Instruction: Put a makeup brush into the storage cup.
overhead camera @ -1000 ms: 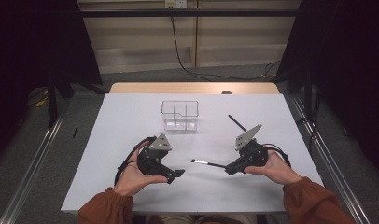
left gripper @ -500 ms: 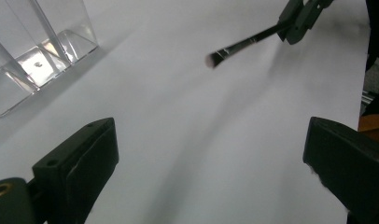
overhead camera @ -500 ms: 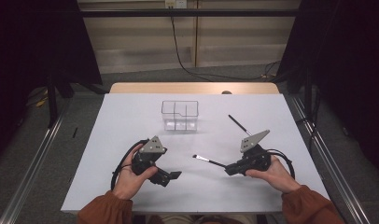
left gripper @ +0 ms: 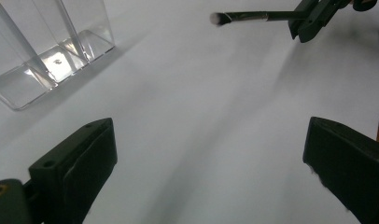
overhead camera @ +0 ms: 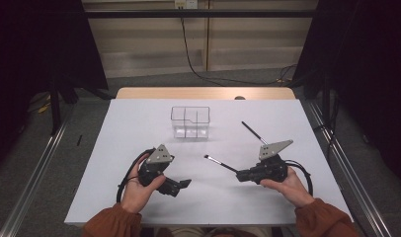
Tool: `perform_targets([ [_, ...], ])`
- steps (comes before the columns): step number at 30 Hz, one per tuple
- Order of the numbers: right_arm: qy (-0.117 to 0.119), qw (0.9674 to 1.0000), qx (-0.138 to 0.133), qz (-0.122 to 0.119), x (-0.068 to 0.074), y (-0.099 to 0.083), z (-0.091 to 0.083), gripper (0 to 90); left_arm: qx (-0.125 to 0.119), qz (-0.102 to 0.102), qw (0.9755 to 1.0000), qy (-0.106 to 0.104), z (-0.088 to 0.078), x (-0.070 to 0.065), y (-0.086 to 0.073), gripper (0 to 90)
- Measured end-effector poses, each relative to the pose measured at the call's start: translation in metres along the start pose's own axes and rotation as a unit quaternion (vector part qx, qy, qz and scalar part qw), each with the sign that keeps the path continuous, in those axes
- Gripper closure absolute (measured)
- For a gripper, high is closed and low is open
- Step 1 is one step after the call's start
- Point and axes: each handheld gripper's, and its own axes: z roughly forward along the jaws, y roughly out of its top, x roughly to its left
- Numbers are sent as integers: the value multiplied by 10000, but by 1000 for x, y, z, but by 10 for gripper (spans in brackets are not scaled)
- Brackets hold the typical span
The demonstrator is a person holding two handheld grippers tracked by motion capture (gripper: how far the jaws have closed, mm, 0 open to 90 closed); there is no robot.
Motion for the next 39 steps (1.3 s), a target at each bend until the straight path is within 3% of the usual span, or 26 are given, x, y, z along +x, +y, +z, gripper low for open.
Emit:
perform_targets([
  [5, -36, 9995, -297, -109, 3, 0, -1, 835, -73, -31, 9999, 80, -2, 1, 0, 28],
  [10, 72, 9981, -603, -126, 4, 1, -2, 835, -189, -67, 9997, 112, -3, 0, 0, 26],
  [18, 11, 9948, -978, -280, 9, 2, -1, 835, -388, -182, 9990, 145, -7, 1, 2, 26],
  [23, -44, 9914, -1263, -352, 11, 3, -1, 835, -461, -146, 9986, 214, -6, 1, 2, 26],
  [26, -51, 9902, -1353, -355, 11, 3, -2, 835, -655, -264, 9974, 119, -3, 0, 3, 26],
  [31, -193, 9880, -1475, -419, 11, 4, -4, 835, -828, -174, 9963, 129, 0, -2, 5, 28],
  [35, -190, 9874, -1508, -436, 12, 4, -4, 835, -981, -176, 9950, -10, 4, -6, 8, 48],
  [39, -199, 9873, -1512, -452, 13, 5, -3, 835, -1057, -112, 9943, 1, 9, -12, 13, 44],
])
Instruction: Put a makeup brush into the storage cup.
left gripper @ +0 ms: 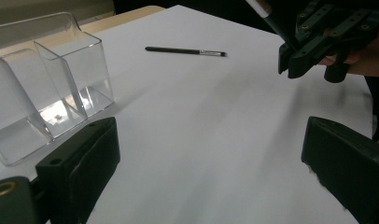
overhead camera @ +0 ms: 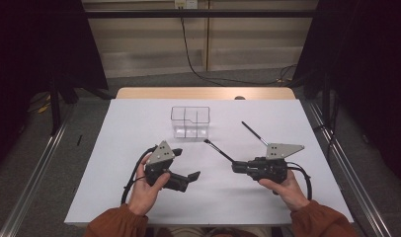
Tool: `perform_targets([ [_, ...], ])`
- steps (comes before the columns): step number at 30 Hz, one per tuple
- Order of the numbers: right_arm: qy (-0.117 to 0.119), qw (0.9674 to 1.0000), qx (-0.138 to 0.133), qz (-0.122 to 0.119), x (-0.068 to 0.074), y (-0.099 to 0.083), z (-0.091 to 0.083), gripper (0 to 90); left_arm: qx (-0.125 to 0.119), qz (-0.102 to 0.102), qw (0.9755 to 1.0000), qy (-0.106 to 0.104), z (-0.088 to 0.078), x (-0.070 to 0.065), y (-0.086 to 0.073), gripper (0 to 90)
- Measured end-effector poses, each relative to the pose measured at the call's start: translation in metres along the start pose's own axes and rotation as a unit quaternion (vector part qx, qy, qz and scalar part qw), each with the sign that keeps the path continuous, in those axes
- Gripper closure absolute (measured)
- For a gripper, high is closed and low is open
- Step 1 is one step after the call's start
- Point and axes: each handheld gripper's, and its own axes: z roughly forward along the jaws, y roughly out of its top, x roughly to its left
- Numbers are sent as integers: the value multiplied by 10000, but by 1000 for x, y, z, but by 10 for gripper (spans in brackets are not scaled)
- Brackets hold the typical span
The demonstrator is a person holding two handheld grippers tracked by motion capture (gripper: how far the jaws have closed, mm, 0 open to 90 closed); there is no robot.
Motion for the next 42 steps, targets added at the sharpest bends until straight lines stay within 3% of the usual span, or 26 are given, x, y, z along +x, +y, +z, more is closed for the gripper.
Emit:
perform_targets([
  [3, 30, 10000, 9, -9, 0, 0, 1, 835, -131, -35, 9998, 112, 5, -4, 4, 50],
  [6, 80, 10000, 47, -8, 0, 0, 2, 835, -159, 87, 9998, -78, 8, -6, 6, 67],
  [12, 99, 9999, 40, -15, 0, 0, 2, 835, -240, 61, 9996, -95, 15, -11, 13, 52],
  [17, 101, 9999, 11, -18, 0, 1, 3, 835, -400, 319, 9982, -303, 20, -17, 17, 42],
  [22, 110, 9999, -24, -16, 0, 1, 3, 835, -522, 192, 9975, -428, 25, -18, 21, 50],
  [27, 109, 9999, -29, -13, 0, 1, 3, 834, -587, 173, 9973, -408, 34, -21, 26, 71],
  [32, 108, 9999, -42, -11, 0, 1, 3, 835, -676, 209, 9963, -490, 42, -24, 30, 156],
  [35, 104, 9999, -45, -15, -1, 1, 3, 834, -723, 273, 9961, -431, 46, -25, 33, 197],
  [42, 99, 9999, -95, -12, -1, 1, 2, 834, -775, 120, 9958, -479, 50, -23, 39, 359],
])
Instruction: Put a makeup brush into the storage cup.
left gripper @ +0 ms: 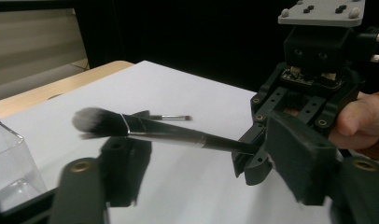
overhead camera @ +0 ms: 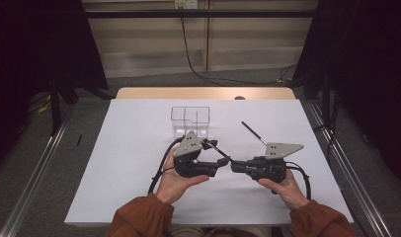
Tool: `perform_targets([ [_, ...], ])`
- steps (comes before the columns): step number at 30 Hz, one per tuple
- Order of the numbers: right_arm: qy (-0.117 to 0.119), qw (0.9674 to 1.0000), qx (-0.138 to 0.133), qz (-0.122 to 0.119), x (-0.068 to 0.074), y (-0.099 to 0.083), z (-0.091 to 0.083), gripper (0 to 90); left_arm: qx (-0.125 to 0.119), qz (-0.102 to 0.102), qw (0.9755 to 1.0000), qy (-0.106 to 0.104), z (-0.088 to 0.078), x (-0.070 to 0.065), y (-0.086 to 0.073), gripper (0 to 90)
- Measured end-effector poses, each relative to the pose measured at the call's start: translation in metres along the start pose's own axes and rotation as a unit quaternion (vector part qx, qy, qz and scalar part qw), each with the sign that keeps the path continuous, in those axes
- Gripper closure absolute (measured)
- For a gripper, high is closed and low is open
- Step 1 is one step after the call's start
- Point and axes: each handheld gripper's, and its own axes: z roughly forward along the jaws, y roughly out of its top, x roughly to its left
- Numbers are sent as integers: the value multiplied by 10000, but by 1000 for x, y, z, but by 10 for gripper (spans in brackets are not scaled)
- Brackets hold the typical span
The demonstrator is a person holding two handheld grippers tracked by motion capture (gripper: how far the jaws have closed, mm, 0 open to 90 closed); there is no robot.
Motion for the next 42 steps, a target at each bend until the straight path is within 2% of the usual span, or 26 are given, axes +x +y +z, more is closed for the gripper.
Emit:
perform_targets([
  [1, -4, 10000, 3, -2, 0, 0, 0, 834, 30, -64, 9999, -71, 1, 1, 0, 382],
  [3, -2, 10000, -21, 13, 0, 0, 0, 834, 31, -87, 10000, -24, 2, 2, -2, 430],
  [7, -12, 10000, 0, 9, 0, 0, 0, 834, -5, -278, 9996, -51, 1, 5, -3, 509],
  [13, -31, 10000, 18, 15, -1, -2, 1, 834, 2, -460, 9989, -123, -1, 8, -3, 594],
  [15, -26, 10000, 30, 19, -1, -2, 1, 834, 4, -567, 9983, -152, 0, 8, -3, 596],
  [21, -16, 10000, -4, 19, -1, -3, 1, 834, -54, -647, 9977, -177, -1, 7, -3, 629],
  [29, -2, 10000, 86, -39, 0, -3, 3, 834, -125, -766, 9966, -258, -2, 10, -3, 643],
  [34, 25, 9999, 124, -56, 0, -4, 5, 834, -292, -1017, 9936, -398, -3, 13, -3, 693],
  [42, 20, 9998, 184, -72, 0, -5, 7, 834, -314, -1105, 9923, -463, -2, 13, -3, 747],
])
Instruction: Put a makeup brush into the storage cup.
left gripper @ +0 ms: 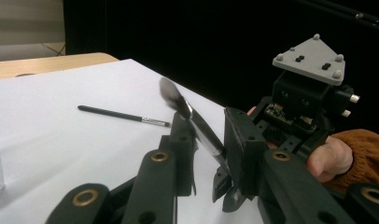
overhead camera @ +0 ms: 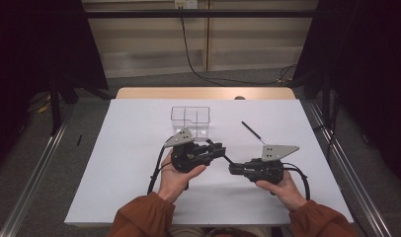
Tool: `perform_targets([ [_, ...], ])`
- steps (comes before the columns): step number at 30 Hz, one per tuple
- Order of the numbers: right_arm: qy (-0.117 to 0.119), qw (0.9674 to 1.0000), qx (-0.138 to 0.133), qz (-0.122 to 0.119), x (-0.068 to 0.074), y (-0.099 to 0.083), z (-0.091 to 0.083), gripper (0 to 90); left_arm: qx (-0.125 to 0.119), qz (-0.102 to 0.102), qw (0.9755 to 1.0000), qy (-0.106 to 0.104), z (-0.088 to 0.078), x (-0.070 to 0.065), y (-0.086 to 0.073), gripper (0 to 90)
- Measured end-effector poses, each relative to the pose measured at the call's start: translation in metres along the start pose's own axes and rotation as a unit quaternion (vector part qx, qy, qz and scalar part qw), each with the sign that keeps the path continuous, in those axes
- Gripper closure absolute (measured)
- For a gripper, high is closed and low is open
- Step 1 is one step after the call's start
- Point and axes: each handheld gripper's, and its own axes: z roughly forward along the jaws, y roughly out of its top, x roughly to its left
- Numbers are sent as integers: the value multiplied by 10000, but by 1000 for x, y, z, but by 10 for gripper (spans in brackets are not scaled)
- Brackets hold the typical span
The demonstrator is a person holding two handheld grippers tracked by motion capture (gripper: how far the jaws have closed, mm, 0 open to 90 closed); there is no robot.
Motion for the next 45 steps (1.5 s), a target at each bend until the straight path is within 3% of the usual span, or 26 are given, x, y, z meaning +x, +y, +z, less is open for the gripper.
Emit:
perform_targets([
  [6, 9, 10000, 15, 6, 0, -1, 1, 831, 12, -89, 9999, -123, 0, 0, 1, 780],
  [11, -8, 10000, -7, 21, 0, -1, 2, 819, 23, -46, 9997, -225, 1, -5, 5, 814],
  [23, -140, 9999, -45, 85, -3, 0, -2, 785, 85, 56, 9996, -251, 5, -11, 8, 841],
  [30, -142, 9998, -79, 134, -2, 1, -2, 687, 161, 114, 9996, -189, 6, -11, 7, 841],
  [41, -314, 9992, -134, 220, -2, 2, -5, 394, 233, 164, 9996, -89, 4, -10, 8, 841],
  [45, -412, 9988, -144, 204, -2, 1, -5, 329, 259, 161, 9995, -66, 3, -8, 8, 841],
])
